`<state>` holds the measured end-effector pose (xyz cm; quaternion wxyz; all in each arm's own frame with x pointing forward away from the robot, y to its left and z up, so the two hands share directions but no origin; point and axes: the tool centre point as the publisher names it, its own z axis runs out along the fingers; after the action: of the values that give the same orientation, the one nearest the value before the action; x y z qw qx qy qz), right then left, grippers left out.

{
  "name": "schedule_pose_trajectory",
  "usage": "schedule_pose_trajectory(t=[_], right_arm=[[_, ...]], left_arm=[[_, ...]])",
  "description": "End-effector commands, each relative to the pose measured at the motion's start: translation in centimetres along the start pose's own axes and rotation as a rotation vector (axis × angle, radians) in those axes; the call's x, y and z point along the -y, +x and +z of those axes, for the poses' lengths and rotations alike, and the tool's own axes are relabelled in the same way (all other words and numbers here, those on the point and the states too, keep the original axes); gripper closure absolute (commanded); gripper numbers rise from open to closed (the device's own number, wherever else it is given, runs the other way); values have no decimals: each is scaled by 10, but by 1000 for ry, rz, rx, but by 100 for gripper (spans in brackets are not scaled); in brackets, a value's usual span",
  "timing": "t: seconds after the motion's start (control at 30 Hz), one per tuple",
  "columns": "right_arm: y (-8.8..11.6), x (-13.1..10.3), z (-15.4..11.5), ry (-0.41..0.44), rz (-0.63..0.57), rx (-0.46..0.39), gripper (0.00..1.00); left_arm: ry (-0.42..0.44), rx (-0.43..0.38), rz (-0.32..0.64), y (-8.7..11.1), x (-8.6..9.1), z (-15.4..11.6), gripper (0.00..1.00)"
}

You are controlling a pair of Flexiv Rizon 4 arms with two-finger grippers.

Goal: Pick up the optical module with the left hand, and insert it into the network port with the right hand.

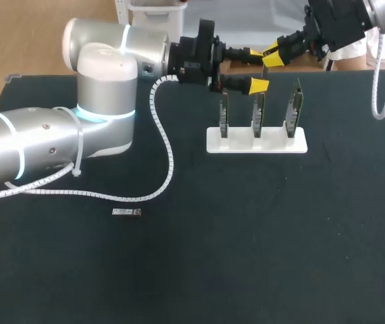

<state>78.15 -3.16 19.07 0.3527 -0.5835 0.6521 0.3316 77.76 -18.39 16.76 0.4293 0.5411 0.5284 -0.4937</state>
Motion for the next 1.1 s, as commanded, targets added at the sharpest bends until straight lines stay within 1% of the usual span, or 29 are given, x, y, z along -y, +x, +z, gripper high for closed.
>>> schedule_pose_trajectory(t=[0.03,0.1,0.27,0.33,0.37,0.57,0.77,0.9,1.03,1.1], right_arm=[[-1,1,0,-1,-3,0,100],[-1,2,0,0,-5,-1,100],[0,3,1,1,-5,0,100],[0,3,1,-1,-5,1,100],[0,3,2,-1,-6,1,100],[1,5,1,-2,-4,1,100],[2,6,2,-3,-1,2,100],[2,7,2,-3,1,4,100],[2,8,1,-1,3,3,100],[3,8,1,-1,4,3,100]], left_arm=[[-13,-48,3,-5,2,-7,0],[-23,-79,-1,-3,4,-10,0],[-42,-115,-30,5,8,-17,0],[-52,-158,-56,9,8,-19,0],[-53,-155,-51,11,8,-20,0],[-70,-231,-42,14,8,-27,0],[-57,-285,-32,17,6,-28,0],[-47,-295,-32,20,4,-26,0],[-29,-333,-29,20,3,-24,0],[-26,-335,-35,22,3,-23,0]])
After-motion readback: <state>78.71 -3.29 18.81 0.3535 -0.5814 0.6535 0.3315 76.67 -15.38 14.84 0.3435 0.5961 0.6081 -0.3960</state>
